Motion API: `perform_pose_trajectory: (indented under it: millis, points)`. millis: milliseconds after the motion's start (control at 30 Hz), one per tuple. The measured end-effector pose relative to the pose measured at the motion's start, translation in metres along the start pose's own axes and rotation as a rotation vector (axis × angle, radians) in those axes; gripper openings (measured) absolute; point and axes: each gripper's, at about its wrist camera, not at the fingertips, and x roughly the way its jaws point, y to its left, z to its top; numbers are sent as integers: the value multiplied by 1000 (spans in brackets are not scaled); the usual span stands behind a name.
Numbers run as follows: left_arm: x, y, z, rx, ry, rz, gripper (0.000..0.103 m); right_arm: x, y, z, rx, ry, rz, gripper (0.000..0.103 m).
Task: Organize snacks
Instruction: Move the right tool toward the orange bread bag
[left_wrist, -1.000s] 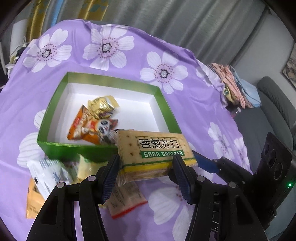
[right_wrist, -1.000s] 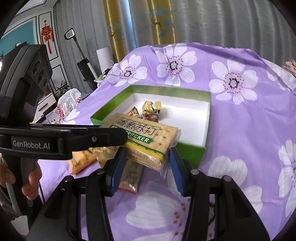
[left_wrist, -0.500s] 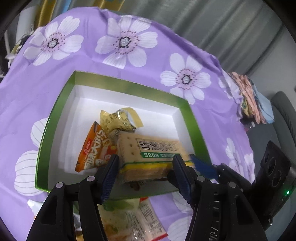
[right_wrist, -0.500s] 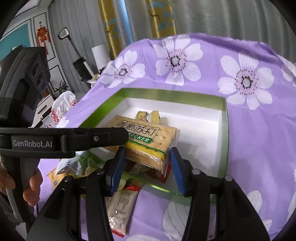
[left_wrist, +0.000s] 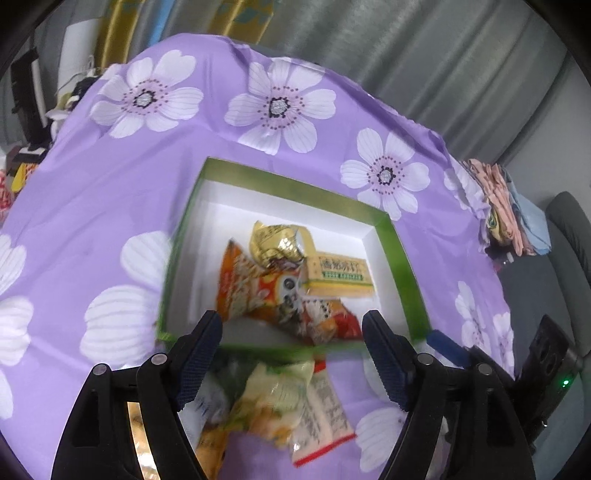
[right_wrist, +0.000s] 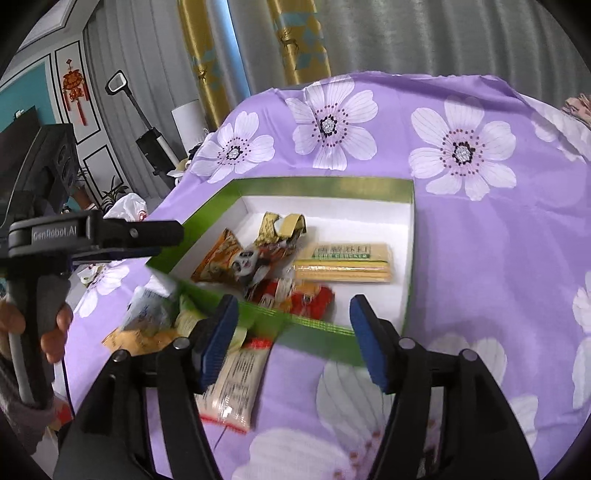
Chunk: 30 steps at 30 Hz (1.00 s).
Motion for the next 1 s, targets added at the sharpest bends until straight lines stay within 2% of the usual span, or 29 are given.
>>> perform_pose_trajectory:
  millis: [333, 633, 1000]
  points:
    - [-46, 38, -36, -88, -29, 53, 78, -28, 13, -40, 19, 34, 18, 64]
    - [-61, 66, -67, -173, -5, 78, 78, -35, 37, -53, -7, 60, 55, 64]
    - [-67, 55, -86, -138, 19, 63, 78, -44, 64, -58, -61, 75, 82, 64]
